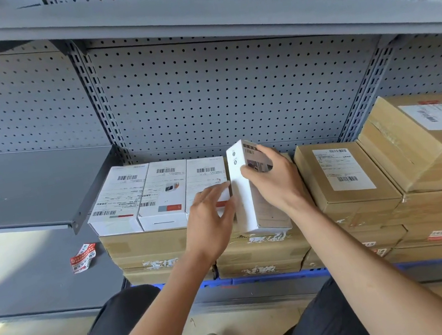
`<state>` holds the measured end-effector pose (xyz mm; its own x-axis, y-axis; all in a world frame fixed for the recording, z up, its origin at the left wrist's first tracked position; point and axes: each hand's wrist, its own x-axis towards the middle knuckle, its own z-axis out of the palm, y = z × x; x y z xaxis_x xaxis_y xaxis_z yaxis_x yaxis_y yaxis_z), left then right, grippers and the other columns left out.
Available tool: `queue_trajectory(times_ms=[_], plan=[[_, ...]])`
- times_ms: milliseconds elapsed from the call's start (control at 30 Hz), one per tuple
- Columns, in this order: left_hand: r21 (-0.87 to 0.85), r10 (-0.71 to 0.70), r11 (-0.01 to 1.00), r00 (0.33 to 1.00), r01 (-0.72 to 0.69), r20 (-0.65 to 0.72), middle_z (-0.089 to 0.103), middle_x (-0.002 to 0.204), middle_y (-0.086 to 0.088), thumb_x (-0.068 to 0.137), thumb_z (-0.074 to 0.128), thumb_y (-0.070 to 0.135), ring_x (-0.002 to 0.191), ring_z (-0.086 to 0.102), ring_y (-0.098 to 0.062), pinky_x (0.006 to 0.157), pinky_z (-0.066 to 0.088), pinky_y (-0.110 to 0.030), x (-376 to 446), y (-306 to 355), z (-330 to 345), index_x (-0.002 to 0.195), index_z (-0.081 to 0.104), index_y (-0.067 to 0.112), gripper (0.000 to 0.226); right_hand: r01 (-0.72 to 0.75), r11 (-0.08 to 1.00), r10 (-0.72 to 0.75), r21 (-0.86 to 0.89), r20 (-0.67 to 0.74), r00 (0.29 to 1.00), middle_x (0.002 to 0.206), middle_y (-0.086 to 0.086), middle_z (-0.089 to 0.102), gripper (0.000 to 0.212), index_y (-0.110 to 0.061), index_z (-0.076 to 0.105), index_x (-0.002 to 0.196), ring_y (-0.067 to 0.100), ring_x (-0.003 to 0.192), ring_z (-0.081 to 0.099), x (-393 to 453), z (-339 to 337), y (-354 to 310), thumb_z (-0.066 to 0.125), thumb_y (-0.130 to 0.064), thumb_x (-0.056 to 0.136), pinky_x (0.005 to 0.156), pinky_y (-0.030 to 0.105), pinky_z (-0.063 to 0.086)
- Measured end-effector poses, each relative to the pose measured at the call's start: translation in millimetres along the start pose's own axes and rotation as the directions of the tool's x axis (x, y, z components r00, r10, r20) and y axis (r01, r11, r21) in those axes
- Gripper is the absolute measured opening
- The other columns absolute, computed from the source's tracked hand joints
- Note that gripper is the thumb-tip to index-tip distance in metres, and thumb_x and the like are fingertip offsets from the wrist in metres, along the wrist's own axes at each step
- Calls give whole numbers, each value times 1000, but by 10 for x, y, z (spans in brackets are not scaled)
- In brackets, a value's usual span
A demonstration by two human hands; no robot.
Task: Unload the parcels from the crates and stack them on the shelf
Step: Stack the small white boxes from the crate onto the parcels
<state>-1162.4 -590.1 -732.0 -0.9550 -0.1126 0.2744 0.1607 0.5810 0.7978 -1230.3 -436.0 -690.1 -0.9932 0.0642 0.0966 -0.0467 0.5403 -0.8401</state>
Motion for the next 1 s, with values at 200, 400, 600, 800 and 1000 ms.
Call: queue_trajectory(times_ms=[200,400,600,800,1000], plan=[[-342,-150,926,988,157,46,70,114,14,103,56,37,106,63,6,86,52,-15,42,177,22,141,56,29,39,-9,982,12,189,-15,1000,109,-19,69,58,-39,58,135,-6,91,63,-8,-52,-111,71,-43,78,74,13,47],[-602,-204,702,917,381,342,75,109,2,103,50,46,104,72,-19,84,61,-37,56,439,-62,120,69,31,29,-53,883,84,466,-47,995,108,-15,72,43,-42,63,120,5,97,69,-26,-86,-129,66,-48,78,84,40,57],[-594,-123,724,913,351,389,73,116,7,101,55,39,111,67,-19,89,60,-46,39,422,-53,130,62,48,32,-44,861,69,506,-30,997,111,-15,70,35,-32,60,131,2,99,68,-80,-157,-76,59,-33,96,86,41,59],[-491,-207,830,964,264,168,63,135,2,81,78,54,109,69,-9,85,56,-20,27,273,90,144,50,42,70,132,984,-112,117,-164,980,125,-13,62,53,-41,43,143,12,114,60,-213,-200,-7,57,-41,92,94,40,52],[-143,-108,983,993,114,50,26,158,23,71,68,75,113,64,-4,100,53,-42,14,366,190,146,42,49,83,131,985,-126,112,-51,991,149,-9,47,71,-25,38,153,6,133,46,-372,-204,-2,69,-39,92,109,27,39]])
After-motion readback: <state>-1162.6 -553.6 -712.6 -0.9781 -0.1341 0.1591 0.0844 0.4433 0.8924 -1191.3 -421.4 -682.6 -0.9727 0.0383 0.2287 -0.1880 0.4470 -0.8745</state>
